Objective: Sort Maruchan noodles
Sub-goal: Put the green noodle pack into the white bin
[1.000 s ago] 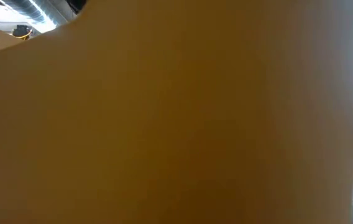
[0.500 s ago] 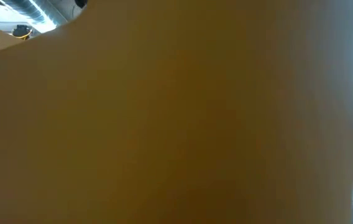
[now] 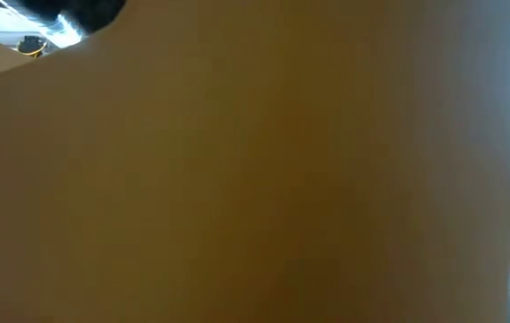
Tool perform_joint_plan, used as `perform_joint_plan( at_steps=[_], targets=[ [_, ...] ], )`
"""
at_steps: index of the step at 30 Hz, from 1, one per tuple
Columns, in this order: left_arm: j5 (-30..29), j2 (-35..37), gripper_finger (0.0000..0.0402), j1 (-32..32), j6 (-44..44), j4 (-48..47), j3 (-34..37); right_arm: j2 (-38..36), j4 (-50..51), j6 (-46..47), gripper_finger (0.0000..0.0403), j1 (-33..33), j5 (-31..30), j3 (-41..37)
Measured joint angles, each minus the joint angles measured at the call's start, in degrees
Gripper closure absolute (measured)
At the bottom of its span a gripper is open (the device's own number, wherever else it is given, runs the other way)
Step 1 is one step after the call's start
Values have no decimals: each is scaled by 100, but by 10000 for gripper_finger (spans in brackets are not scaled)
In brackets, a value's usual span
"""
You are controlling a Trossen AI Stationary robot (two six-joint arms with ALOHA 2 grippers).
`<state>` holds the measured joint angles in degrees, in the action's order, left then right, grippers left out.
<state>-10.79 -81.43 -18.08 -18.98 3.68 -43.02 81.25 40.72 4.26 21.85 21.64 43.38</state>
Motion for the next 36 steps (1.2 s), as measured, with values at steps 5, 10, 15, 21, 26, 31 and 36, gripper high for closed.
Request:
perform_joint_plan(
  at_steps=[5,10,15,21,26,31,36],
  targets=[
    [91,0,295,-123,-376,1037,717,761,-97,-415,93,353,661,-2],
    [395,0,295,-123,-602,1618,1033,1317,-123,-820,94,389,1102,31],
    [409,0,295,-125,-611,1621,1035,1417,-129,-1075,139,388,1054,33],
    [409,0,295,-125,-599,1615,1035,1434,-212,-1147,255,378,997,28],
    [409,0,295,-118,-489,1611,1035,1435,-191,-1338,347,371,850,78],
    [425,65,295,-118,-439,1586,1038,1390,-83,-1380,395,330,784,357],
    [420,303,295,-118,-393,1298,1034,1151,-7,-1374,398,96,280,786]
  ],
)
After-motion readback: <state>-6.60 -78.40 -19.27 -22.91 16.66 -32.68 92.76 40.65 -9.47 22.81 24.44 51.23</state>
